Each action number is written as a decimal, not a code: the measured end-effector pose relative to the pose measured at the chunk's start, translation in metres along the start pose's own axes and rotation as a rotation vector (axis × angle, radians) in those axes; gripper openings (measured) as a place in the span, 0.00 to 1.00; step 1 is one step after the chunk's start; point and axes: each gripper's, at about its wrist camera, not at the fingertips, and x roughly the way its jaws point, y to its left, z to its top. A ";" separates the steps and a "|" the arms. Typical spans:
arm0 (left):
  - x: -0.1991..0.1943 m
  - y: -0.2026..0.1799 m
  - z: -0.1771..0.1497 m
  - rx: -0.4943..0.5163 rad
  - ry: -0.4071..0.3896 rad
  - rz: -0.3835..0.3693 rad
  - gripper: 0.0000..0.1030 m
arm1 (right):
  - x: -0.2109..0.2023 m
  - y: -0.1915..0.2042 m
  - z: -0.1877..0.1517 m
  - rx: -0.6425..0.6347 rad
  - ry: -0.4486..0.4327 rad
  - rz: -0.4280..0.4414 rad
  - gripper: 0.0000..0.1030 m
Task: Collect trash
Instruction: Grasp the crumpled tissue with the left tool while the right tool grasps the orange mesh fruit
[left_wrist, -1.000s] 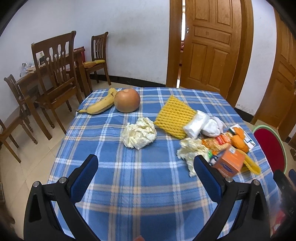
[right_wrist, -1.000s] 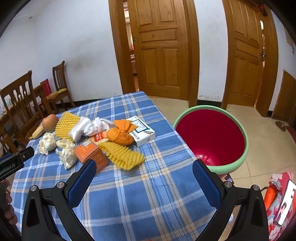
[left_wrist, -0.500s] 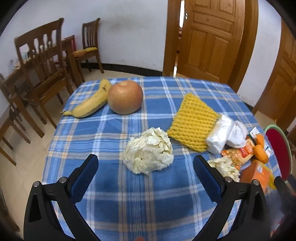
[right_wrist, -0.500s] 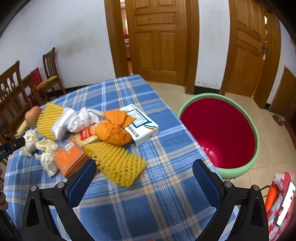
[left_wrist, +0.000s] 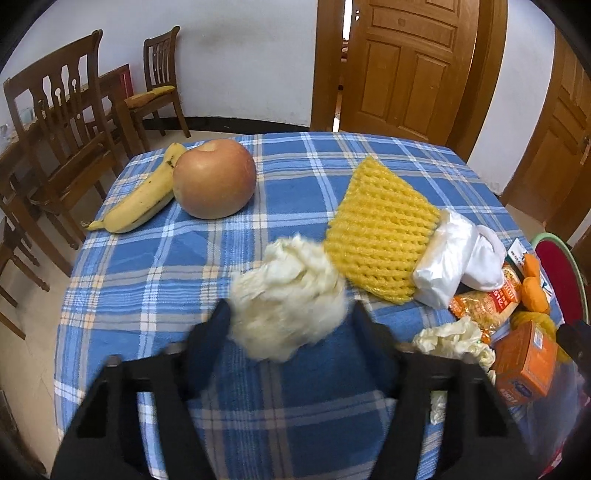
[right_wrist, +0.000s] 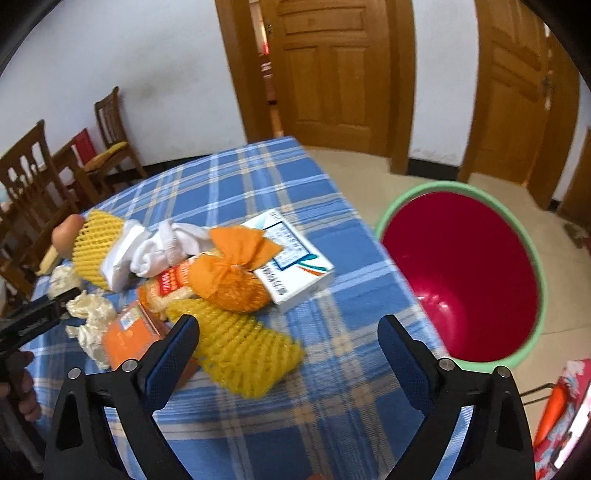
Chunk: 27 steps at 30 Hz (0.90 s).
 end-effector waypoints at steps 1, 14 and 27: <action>0.001 0.001 0.000 -0.007 0.001 -0.006 0.49 | 0.000 0.000 0.003 -0.002 -0.002 0.011 0.89; -0.004 0.000 0.000 -0.049 -0.010 0.001 0.33 | 0.019 0.024 0.025 -0.092 0.001 0.069 0.59; -0.007 0.000 0.003 -0.084 -0.004 -0.002 0.37 | 0.032 0.031 0.018 -0.109 0.043 0.093 0.40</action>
